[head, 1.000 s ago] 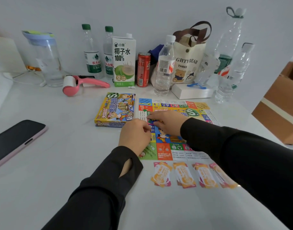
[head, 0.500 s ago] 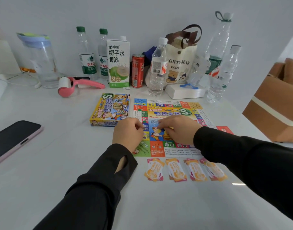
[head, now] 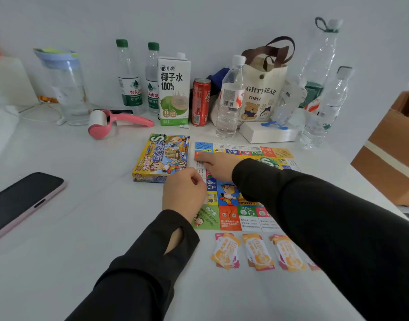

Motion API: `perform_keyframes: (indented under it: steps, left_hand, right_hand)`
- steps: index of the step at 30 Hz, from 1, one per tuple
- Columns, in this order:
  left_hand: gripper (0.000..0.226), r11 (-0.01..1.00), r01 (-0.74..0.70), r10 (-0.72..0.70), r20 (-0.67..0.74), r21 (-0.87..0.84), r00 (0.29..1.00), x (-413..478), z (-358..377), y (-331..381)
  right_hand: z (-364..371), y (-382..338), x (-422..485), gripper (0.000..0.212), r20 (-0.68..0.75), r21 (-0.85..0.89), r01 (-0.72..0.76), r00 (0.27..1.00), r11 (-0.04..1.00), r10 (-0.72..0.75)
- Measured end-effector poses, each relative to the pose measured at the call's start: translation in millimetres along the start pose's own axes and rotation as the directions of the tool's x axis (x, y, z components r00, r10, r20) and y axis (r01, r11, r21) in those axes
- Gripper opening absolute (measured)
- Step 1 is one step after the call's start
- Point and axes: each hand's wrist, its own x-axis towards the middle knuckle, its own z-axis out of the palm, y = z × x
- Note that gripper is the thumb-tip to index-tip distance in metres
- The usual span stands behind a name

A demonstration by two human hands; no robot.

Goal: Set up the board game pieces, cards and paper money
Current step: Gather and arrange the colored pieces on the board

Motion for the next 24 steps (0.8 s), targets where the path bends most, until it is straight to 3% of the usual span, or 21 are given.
perform_keyframes:
  steps: [5, 10, 14, 19, 21, 24]
  left_hand:
    - [0.015, 1.000, -0.014, 0.014, -0.011, 0.009, 1.000, 0, 1, 0]
    - [0.014, 0.998, -0.042, 0.043, -0.011, 0.035, 0.999, -2, 0, 0]
    - [0.014, 0.997, -0.065, 0.066, -0.028, 0.048, 0.997, -5, -1, 2]
    - [0.016, 0.994, -0.105, 0.107, -0.056, 0.038, 0.993, -8, -2, 3]
    - [0.017, 0.990, -0.137, 0.138, -0.050, 0.028, 0.989, -8, -2, 4]
    - [0.020, 0.982, -0.180, 0.182, -0.017, 0.063, 0.983, -9, -2, 4]
  right_hand:
    - [13, 13, -24, 0.043, 0.040, 0.000, 0.088, 0.995, 0.996, -0.088]
    - [10, 14, -63, 0.046, 0.030, -0.220, 0.204, 0.979, 0.954, -0.202]
    - [8, 24, -87, 0.048, 0.018, -0.341, 0.217, 0.974, 0.915, -0.224]
    - [-2, 38, -104, 0.048, -0.064, -0.301, 0.171, 0.978, 0.938, -0.199]
    - [-7, 39, -101, 0.039, -0.156, -0.187, 0.074, 0.982, 0.980, -0.104]
    - [-16, 30, -80, 0.043, -0.113, -0.042, -0.058, 0.992, 0.997, 0.053]
